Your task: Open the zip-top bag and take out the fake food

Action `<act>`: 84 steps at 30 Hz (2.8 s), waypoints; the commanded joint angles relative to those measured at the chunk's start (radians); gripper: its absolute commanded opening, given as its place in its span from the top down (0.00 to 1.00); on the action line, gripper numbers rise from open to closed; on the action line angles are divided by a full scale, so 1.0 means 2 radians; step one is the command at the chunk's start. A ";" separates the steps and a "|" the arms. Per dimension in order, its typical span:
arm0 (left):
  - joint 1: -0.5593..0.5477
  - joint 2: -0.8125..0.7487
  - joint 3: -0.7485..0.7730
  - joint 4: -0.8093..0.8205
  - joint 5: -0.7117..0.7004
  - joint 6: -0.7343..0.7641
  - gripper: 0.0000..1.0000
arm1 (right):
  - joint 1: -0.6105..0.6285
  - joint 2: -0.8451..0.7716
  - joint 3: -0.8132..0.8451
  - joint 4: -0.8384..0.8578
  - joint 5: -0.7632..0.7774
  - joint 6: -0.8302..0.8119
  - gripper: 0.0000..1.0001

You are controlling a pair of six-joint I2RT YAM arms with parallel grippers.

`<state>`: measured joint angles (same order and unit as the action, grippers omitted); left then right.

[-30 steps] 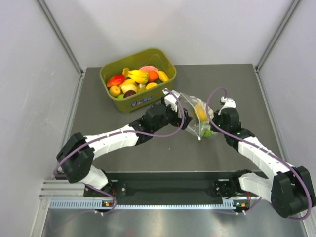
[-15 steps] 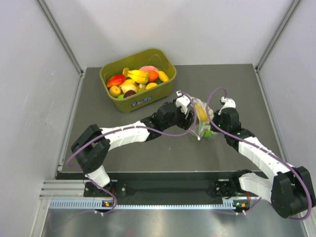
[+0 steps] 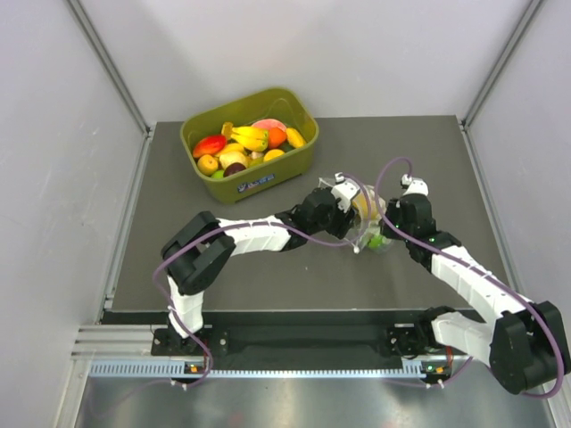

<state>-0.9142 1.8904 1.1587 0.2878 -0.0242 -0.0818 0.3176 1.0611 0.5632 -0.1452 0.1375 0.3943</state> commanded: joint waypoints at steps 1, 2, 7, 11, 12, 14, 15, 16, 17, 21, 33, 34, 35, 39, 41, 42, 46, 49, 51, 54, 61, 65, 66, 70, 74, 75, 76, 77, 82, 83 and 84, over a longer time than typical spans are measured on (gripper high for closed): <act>0.000 0.013 0.027 0.039 -0.008 0.012 0.37 | -0.006 -0.001 0.011 -0.089 0.010 0.018 0.76; 0.000 0.015 0.027 0.041 -0.009 0.012 0.39 | -0.006 -0.004 0.011 -0.096 0.006 0.024 0.70; 0.001 0.016 0.020 0.052 -0.013 0.012 0.39 | -0.005 -0.014 0.001 -0.109 0.005 0.039 0.46; 0.003 0.011 0.012 0.059 -0.009 0.013 0.39 | -0.005 0.003 -0.009 -0.103 -0.018 0.047 0.43; 0.004 0.010 0.008 0.063 -0.009 0.013 0.40 | -0.005 0.007 -0.010 -0.095 -0.027 0.048 0.44; 0.007 0.008 0.007 0.063 -0.009 0.009 0.41 | -0.005 0.016 -0.017 -0.086 -0.051 0.054 0.45; 0.008 0.007 0.004 0.063 -0.009 0.009 0.41 | -0.005 0.017 -0.019 -0.079 -0.059 0.056 0.49; 0.008 0.007 0.004 0.064 -0.010 0.007 0.41 | -0.004 0.018 -0.022 -0.078 -0.066 0.057 0.52; 0.010 0.006 0.002 0.064 -0.012 0.006 0.41 | -0.004 0.018 -0.025 -0.079 -0.067 0.056 0.57; 0.013 -0.001 -0.004 0.068 -0.010 0.001 0.41 | -0.003 0.010 -0.038 -0.081 -0.066 0.057 0.86; 0.020 -0.022 -0.028 0.117 0.010 -0.058 0.34 | 0.002 -0.036 -0.071 -0.090 -0.085 0.057 1.00; 0.021 -0.025 -0.031 0.124 0.010 -0.070 0.34 | 0.004 -0.040 -0.073 -0.092 -0.089 0.061 1.00; 0.023 -0.030 -0.036 0.140 0.010 -0.077 0.34 | 0.007 -0.040 -0.075 -0.092 -0.088 0.063 1.00; 0.033 -0.027 -0.036 0.161 0.068 -0.119 0.34 | 0.010 -0.039 -0.076 -0.091 -0.086 0.064 1.00; 0.033 -0.011 -0.024 0.161 0.086 -0.122 0.34 | 0.011 -0.040 -0.077 -0.092 -0.085 0.065 1.00; 0.033 -0.006 -0.020 0.158 0.095 -0.125 0.34 | 0.012 -0.043 -0.077 -0.091 -0.083 0.065 1.00; 0.033 0.011 -0.011 0.166 0.052 -0.130 0.36 | 0.013 -0.052 -0.080 -0.091 -0.083 0.067 1.00; 0.036 0.024 0.001 0.167 0.041 -0.137 0.32 | 0.013 -0.053 -0.080 -0.091 -0.085 0.067 1.00; 0.038 0.036 0.013 0.173 0.046 -0.139 0.31 | 0.014 -0.051 -0.079 -0.091 -0.086 0.065 1.00; 0.038 0.051 0.026 0.180 0.054 -0.142 0.31 | 0.014 -0.050 -0.077 -0.089 -0.080 0.063 1.00; 0.038 0.065 0.029 0.187 0.086 -0.155 0.30 | 0.014 -0.036 -0.067 -0.088 -0.072 0.054 1.00; 0.038 0.049 0.003 0.191 0.134 -0.155 0.31 | 0.014 -0.030 -0.069 -0.081 -0.059 0.055 1.00; 0.038 0.046 -0.002 0.191 0.141 -0.157 0.31 | 0.015 -0.028 -0.069 -0.079 -0.057 0.054 1.00; 0.038 0.044 -0.011 0.190 0.186 -0.173 0.31 | 0.014 -0.021 -0.065 -0.076 -0.055 0.052 1.00; 0.037 0.047 -0.016 0.190 0.198 -0.180 0.31 | 0.014 -0.024 -0.064 -0.077 -0.053 0.051 1.00; 0.037 0.047 -0.018 0.192 0.202 -0.183 0.31 | 0.014 -0.024 -0.065 -0.078 -0.052 0.051 1.00; 0.037 0.046 -0.019 0.195 0.205 -0.186 0.31 | 0.015 -0.024 -0.065 -0.077 -0.052 0.050 1.00; 0.037 0.043 -0.019 0.202 0.211 -0.189 0.31 | 0.014 -0.022 -0.065 -0.078 -0.052 0.049 1.00; 0.030 0.049 -0.001 0.191 0.213 -0.185 0.31 | 0.014 -0.021 -0.067 -0.074 -0.052 0.049 1.00; 0.029 0.050 0.001 0.187 0.212 -0.182 0.31 | 0.014 -0.021 -0.067 -0.073 -0.051 0.049 1.00; 0.028 0.052 0.008 0.186 0.212 -0.181 0.31 | 0.014 -0.021 -0.067 -0.073 -0.052 0.048 1.00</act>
<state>-0.8474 2.0197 1.1313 0.6140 0.3664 -0.4438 0.3382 1.0157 0.4072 -0.2821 0.0154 0.5056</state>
